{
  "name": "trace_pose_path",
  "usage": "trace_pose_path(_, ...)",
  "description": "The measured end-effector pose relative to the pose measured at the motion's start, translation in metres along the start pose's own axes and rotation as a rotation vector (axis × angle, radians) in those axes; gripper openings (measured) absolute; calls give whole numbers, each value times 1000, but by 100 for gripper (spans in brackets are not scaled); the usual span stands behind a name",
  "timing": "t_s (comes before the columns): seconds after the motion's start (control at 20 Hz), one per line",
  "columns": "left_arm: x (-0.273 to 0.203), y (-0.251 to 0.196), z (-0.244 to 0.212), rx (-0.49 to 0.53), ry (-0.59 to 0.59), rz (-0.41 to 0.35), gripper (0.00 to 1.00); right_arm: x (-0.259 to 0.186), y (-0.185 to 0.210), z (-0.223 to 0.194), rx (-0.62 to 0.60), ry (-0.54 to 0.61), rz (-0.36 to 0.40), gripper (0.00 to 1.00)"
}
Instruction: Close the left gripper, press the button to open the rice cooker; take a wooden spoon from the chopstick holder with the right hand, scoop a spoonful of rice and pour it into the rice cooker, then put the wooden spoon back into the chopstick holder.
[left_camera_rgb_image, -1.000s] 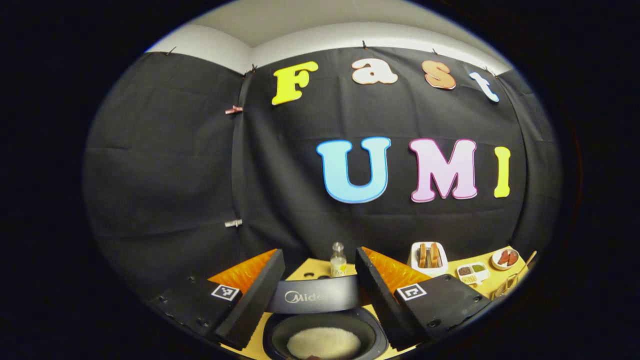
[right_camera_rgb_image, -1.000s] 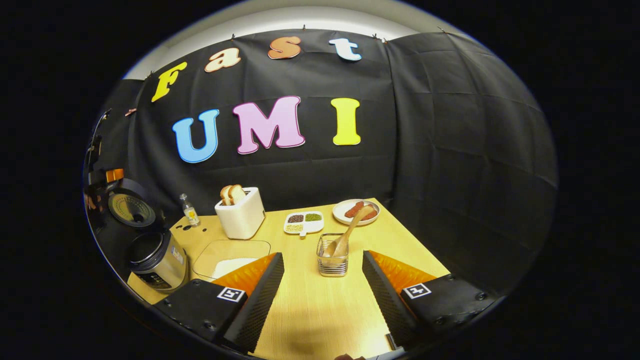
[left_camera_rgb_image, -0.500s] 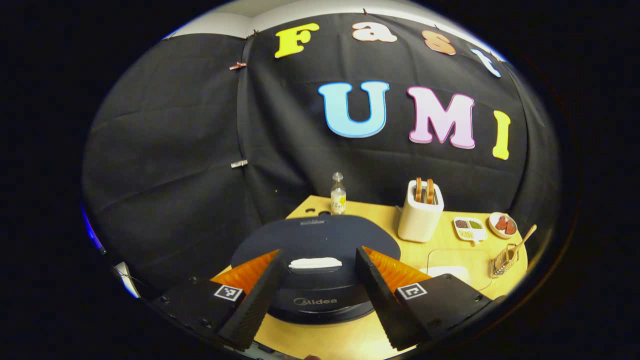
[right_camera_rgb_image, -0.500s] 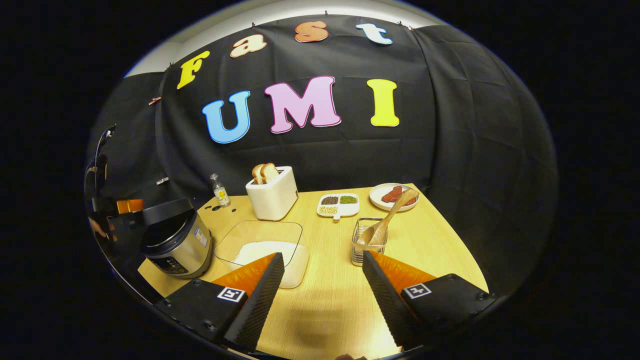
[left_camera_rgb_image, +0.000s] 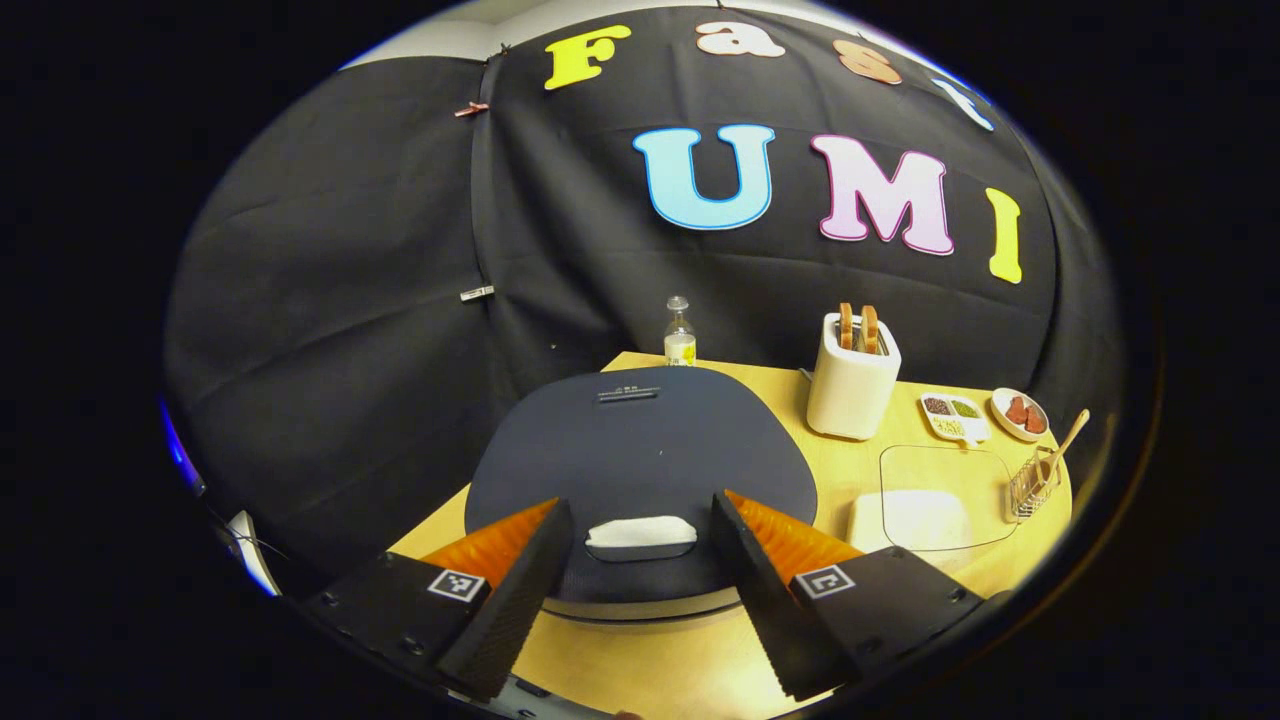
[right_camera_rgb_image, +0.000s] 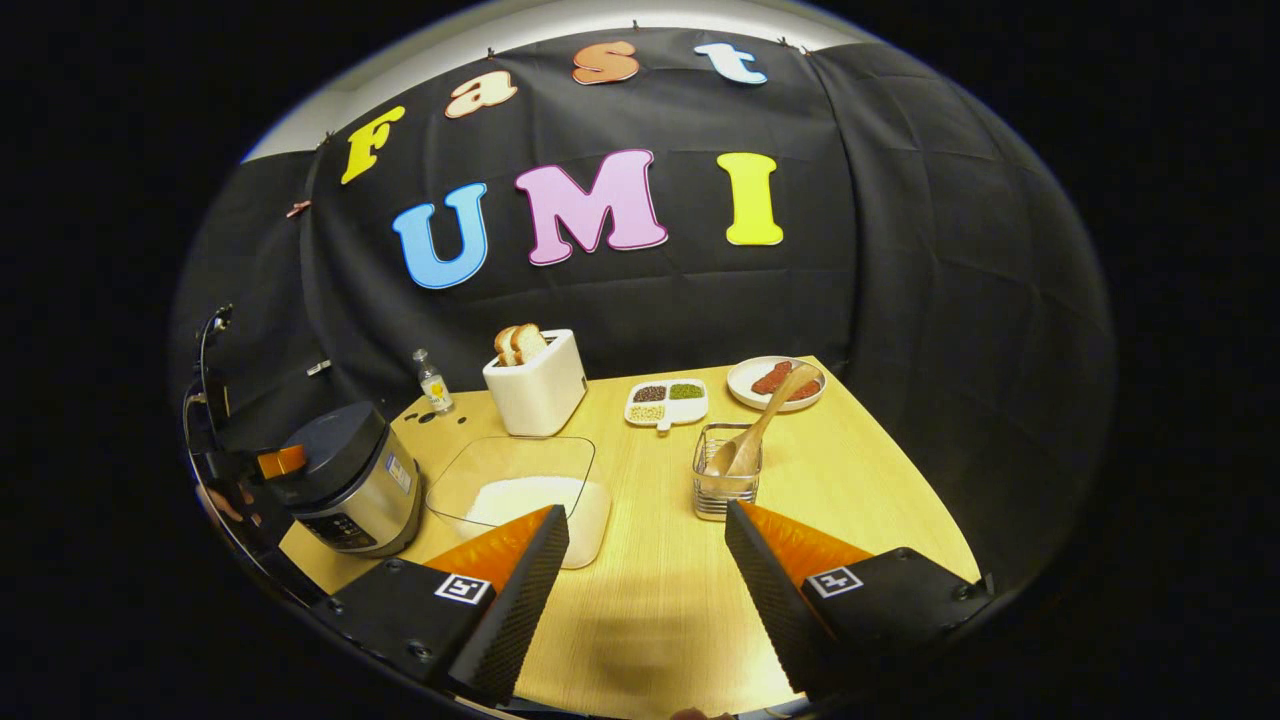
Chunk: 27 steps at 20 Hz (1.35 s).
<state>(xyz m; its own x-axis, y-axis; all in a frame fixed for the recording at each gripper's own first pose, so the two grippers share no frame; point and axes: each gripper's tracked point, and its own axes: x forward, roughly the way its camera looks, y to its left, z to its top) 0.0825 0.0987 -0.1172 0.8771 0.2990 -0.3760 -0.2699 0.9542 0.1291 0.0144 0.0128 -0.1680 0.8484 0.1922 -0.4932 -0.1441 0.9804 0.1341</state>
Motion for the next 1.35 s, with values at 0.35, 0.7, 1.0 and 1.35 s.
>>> trace_pose_path(0.35,5,-4,-11,-11,2,-31,98,-5,4,-13,32,8,-39,98)
trace_pose_path(0.7,-16,-13,3,8,-61,-103,97,-25,0,-5,43,-52,-78,98)
trace_pose_path(1.0,-91,-51,39,-36,-260,-202,95,-66,12,24,-75,-120,-41,98)
trace_pose_path(1.35,-146,-65,84,44,-410,-300,95,-103,50,100,-155,-379,-8,98)
